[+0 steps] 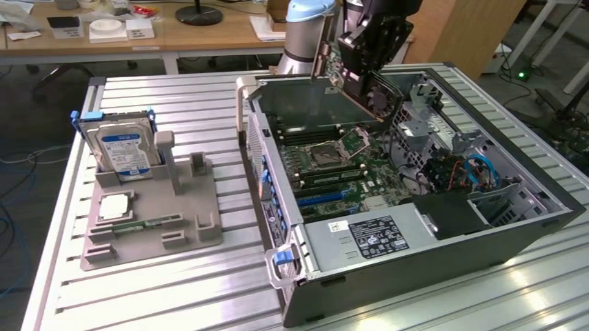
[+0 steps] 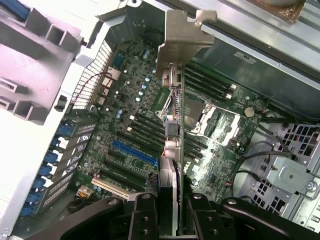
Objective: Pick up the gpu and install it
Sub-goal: 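Insert the gpu into the slot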
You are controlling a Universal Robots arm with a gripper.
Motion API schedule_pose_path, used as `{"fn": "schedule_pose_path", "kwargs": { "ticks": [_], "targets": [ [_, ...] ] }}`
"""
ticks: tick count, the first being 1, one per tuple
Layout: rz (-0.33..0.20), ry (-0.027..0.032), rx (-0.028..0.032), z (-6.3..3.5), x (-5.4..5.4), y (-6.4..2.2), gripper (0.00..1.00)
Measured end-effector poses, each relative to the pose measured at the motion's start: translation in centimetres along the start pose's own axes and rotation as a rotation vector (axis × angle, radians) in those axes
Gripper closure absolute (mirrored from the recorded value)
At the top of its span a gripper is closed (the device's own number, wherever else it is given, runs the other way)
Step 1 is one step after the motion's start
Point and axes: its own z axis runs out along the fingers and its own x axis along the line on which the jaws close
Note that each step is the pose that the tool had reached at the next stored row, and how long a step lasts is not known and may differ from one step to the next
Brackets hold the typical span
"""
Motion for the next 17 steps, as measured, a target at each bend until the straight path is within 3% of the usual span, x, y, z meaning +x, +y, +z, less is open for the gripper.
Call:
{"fn": "schedule_pose_path", "kwargs": {
  "ticks": [17],
  "targets": [
    [-0.080,0.0010,-0.0043,0.02,0.11,-0.15,0.73]
  ]
}}
